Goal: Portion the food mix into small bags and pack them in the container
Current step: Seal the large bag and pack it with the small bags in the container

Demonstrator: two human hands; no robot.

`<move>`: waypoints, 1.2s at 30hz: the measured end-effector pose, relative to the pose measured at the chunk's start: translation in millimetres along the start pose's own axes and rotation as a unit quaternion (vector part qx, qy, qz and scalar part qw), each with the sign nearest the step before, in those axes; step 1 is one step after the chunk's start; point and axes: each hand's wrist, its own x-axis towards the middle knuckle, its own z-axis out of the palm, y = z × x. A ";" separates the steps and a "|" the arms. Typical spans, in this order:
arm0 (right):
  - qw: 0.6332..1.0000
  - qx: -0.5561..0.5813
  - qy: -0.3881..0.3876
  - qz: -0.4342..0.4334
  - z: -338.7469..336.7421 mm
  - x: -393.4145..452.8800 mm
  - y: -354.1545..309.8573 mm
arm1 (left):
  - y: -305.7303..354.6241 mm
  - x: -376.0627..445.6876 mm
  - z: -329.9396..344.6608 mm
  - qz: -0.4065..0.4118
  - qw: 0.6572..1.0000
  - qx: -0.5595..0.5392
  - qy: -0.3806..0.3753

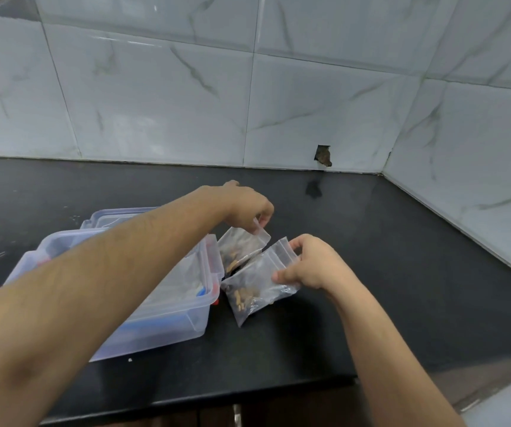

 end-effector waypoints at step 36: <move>0.949 -0.067 -0.084 -0.297 0.6 -44.3 -145.4 | -87.7 -214.4 -3.8 -0.110 0.926 -0.360 -0.031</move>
